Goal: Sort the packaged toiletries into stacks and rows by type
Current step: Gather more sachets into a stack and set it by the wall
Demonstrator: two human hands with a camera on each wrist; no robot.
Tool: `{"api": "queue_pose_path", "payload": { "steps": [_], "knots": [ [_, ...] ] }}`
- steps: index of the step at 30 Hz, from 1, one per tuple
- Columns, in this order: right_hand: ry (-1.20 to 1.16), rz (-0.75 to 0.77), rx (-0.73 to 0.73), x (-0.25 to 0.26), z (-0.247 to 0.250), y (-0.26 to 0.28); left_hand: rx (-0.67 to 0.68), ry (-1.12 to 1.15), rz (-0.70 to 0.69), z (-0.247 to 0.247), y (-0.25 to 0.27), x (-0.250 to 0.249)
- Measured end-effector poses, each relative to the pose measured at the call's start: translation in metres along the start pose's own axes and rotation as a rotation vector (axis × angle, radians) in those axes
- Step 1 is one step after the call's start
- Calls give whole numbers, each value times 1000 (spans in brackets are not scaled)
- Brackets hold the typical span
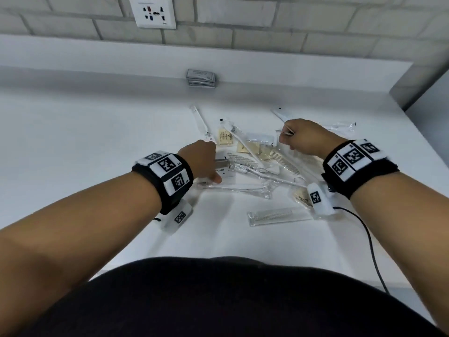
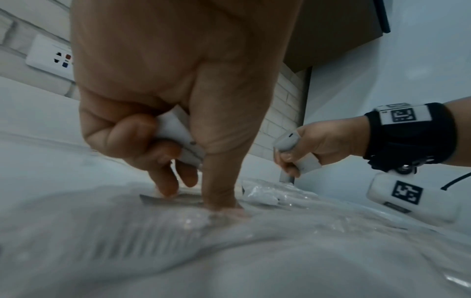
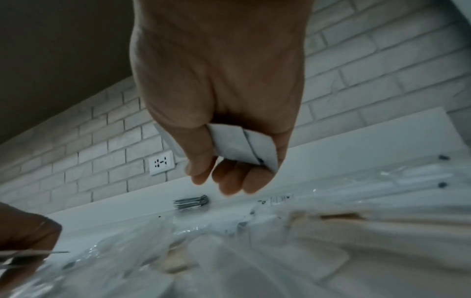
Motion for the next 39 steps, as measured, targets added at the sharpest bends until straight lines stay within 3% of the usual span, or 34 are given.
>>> {"api": "queue_pose_path", "payload": {
  "steps": [5, 10, 18, 21, 24, 26, 29, 33, 36, 39],
  "knots": [
    [124, 127, 49, 25, -12, -48, 14, 42, 167, 0, 4, 10],
    [464, 162, 176, 30, -40, -68, -10, 69, 290, -3, 14, 17],
    [508, 117, 265, 20, -49, -72, 68, 58, 219, -6, 15, 7],
    [393, 146, 266, 14, -42, -69, 169, 127, 194, -14, 10, 8],
    [14, 71, 252, -6, -24, -68, 216, 78, 181, -9, 11, 6],
    [-277, -10, 199, -22, -3, -75, 203, 72, 171, -3, 14, 4],
    [-287, -61, 54, -45, 33, -94, 114, 145, 186, 16, 22, 5],
    [113, 11, 22, -50, 55, -110, 34, 413, 222, 35, 31, 9],
    [172, -14, 6, -46, 51, -118, 3, 849, 212, 34, 33, -2],
    [279, -51, 54, -38, 35, -126, -16, 1081, 190, 30, 30, -19]
  ]
}}
Point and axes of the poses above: each hand's wrist, its own y-axis away from the middle knuckle, its own z-axis out of the back of the hand, x = y × z, the point moved 8 cm from there along -y, towards the middle knuckle, and after that the axes turned 6 degrees about -y, right-handed, at the moved point
